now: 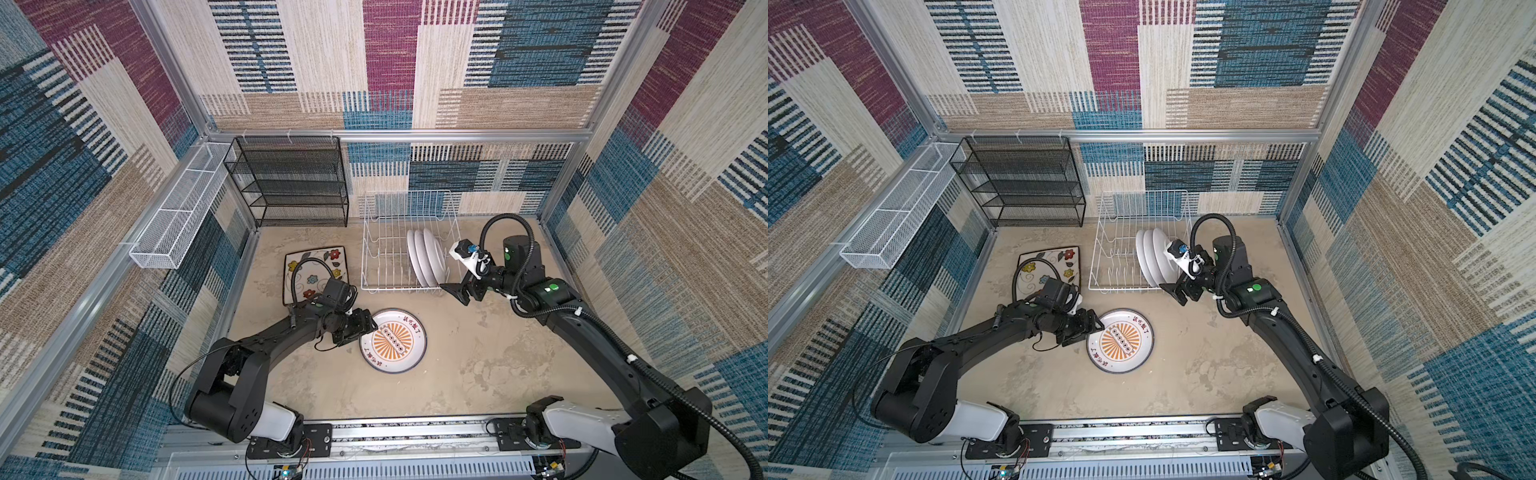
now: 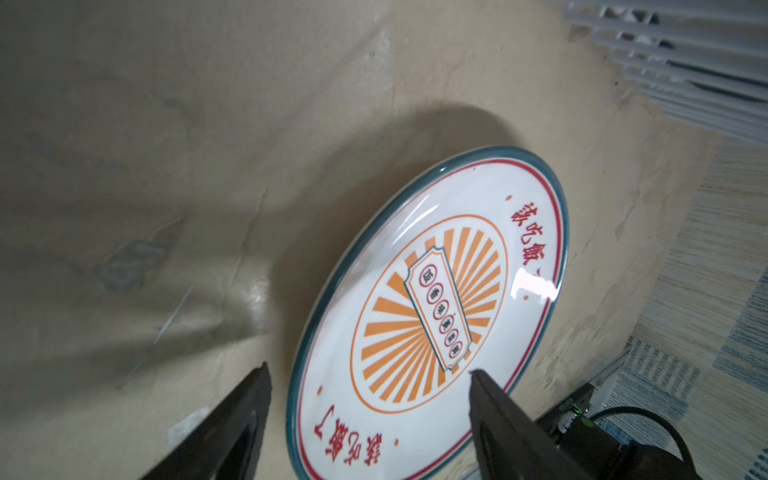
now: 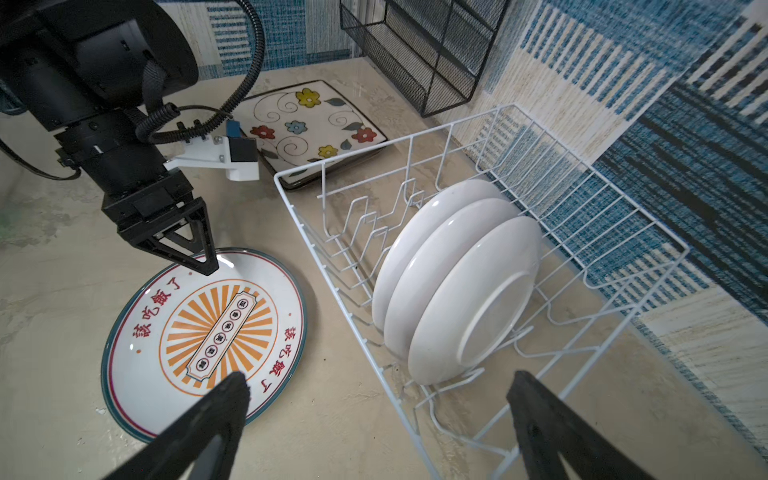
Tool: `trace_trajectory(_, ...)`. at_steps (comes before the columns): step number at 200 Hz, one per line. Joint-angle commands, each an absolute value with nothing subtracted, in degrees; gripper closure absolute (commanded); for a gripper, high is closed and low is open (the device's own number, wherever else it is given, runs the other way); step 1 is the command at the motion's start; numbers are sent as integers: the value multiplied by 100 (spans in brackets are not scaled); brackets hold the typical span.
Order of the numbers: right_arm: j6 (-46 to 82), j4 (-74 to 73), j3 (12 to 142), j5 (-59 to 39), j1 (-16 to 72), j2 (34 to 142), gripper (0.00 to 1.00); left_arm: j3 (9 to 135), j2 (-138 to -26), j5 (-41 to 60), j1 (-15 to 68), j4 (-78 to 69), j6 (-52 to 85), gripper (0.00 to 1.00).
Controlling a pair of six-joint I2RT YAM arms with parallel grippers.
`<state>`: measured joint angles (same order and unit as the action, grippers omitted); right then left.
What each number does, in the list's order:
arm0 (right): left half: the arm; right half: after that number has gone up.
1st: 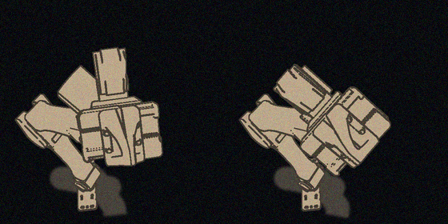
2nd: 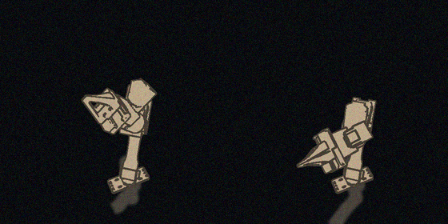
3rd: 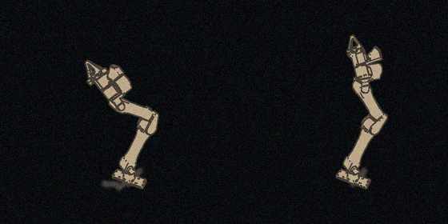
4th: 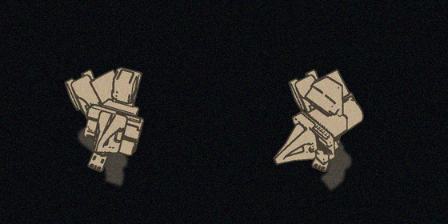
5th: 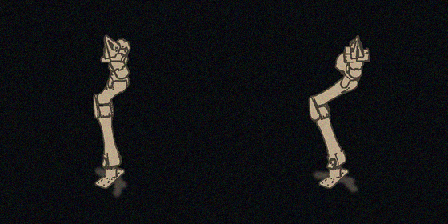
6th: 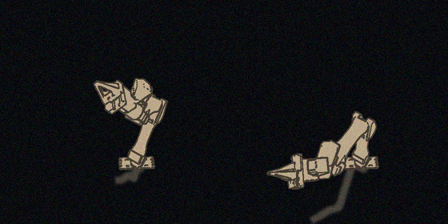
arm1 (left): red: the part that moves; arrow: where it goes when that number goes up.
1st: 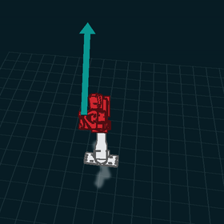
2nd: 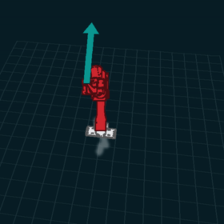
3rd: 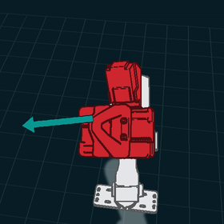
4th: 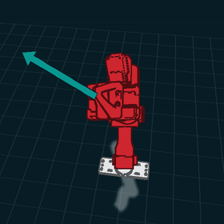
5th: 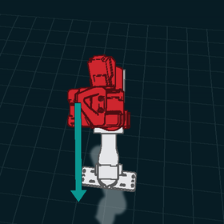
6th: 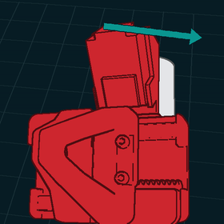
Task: Unload the plates from the dish rack
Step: 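Lower the sunburst plate flat onto the floor and open the left gripper, then move the left gripper up to the rack and onto the nearest plate's rim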
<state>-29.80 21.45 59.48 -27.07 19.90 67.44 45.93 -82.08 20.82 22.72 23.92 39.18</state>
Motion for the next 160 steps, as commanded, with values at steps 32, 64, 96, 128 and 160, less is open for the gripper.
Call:
trace_trajectory(32, -2656, 1224, 5669, -2287, 1997, 6461, 1, 5401, -7363, 974, 2247, 3504, 3966, 18)
trace_trajectory(64, -2417, 800, 5502, -2008, 2002, 6286, 1, 6126, -6947, 516, 2244, 3696, 3630, 16)
trace_trajectory(96, -2197, 663, 5497, -1802, 1998, 6298, 1, 6990, -7059, 861, 2253, 3773, 3032, 17)
trace_trajectory(128, -1993, 680, 5594, -1821, 1997, 6424, 1, 7592, -7523, 1313, 2262, 3754, 2615, 19)
trace_trajectory(160, -1795, 641, 5550, -1890, 1995, 6460, 1, 7976, -8028, 1588, 2333, 3522, 2546, 23)
